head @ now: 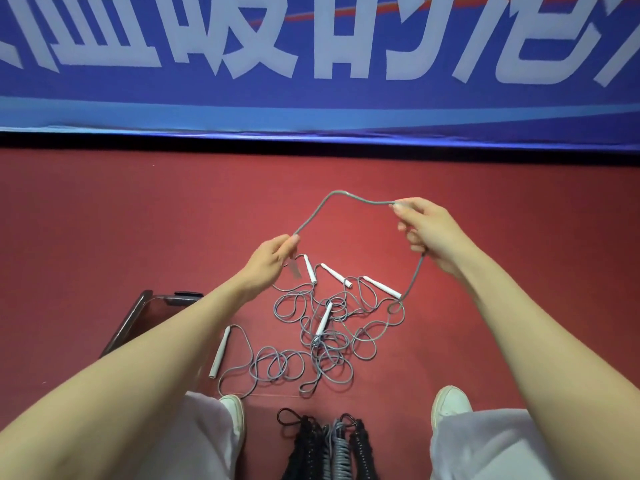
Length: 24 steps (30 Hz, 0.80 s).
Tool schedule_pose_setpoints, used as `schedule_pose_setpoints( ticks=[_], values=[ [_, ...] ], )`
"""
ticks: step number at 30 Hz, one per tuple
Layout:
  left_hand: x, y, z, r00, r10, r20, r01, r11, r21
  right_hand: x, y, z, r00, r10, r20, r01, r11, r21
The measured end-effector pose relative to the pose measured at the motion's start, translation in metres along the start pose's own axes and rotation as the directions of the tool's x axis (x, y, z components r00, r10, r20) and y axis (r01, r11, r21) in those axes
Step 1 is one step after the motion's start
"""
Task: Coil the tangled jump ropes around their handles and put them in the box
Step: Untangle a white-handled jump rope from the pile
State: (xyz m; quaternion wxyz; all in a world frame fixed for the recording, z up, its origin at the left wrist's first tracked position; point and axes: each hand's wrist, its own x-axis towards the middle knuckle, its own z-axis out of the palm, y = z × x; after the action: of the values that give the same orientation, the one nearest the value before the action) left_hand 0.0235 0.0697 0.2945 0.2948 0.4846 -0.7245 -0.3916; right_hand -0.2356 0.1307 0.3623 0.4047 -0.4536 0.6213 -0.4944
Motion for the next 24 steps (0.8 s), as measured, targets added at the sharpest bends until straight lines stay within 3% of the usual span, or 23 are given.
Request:
schedule_pose_setpoints(
  ticks=[2,4,5,6,8,10,14,17,19,21,24],
  values=[
    [0.001,0.009,0.001,0.999,0.046,0.004,-0.045,0.996,-0.074,-0.002,0.004,0.006,0.997,-0.077,-0.001,0.074,0.967,-0.243],
    [0.0,0.02,0.006,0.995,0.093,0.034,-0.092,0.995,-0.04,-0.006,0.005,0.014,0.976,-0.193,0.097,0.214,0.813,-0.542],
    [-0.002,0.026,0.009,0.991,0.115,0.065,-0.115,0.993,-0.003,-0.008,0.005,0.02,0.965,-0.203,0.164,0.261,0.758,-0.598],
    [-0.004,0.032,0.013,0.985,0.14,0.103,-0.146,0.988,0.047,-0.01,0.005,0.026,0.959,-0.173,0.223,0.273,0.77,-0.577],
    [-0.007,0.042,0.02,0.967,0.174,0.184,-0.195,0.975,0.105,-0.014,0.004,0.034,0.944,-0.086,0.32,0.209,0.903,-0.376],
    [-0.01,0.049,0.026,0.957,0.171,0.236,-0.193,0.978,0.077,-0.015,0.002,0.039,0.927,-0.09,0.365,0.167,0.969,-0.185],
    [-0.011,0.048,0.031,0.965,0.047,0.258,-0.006,0.987,-0.158,-0.01,-0.001,0.04,0.978,-0.11,0.179,0.123,0.99,-0.068],
    [-0.012,0.032,0.024,0.908,-0.08,0.412,0.131,0.987,-0.096,-0.002,-0.006,0.03,0.999,0.027,0.035,-0.031,0.992,0.118],
    [-0.016,0.028,0.025,0.855,-0.09,0.511,0.164,0.981,-0.101,0.0,-0.008,0.027,0.989,0.143,0.031,-0.145,0.936,0.32],
    [-0.021,0.034,0.03,0.82,-0.101,0.563,0.236,0.957,-0.171,0.002,-0.008,0.03,0.969,0.239,0.055,-0.231,0.813,0.534],
    [-0.028,0.046,0.038,0.743,-0.064,0.666,0.281,0.933,-0.224,0.007,-0.008,0.037,0.949,0.312,0.05,-0.247,0.637,0.73]
  ],
)
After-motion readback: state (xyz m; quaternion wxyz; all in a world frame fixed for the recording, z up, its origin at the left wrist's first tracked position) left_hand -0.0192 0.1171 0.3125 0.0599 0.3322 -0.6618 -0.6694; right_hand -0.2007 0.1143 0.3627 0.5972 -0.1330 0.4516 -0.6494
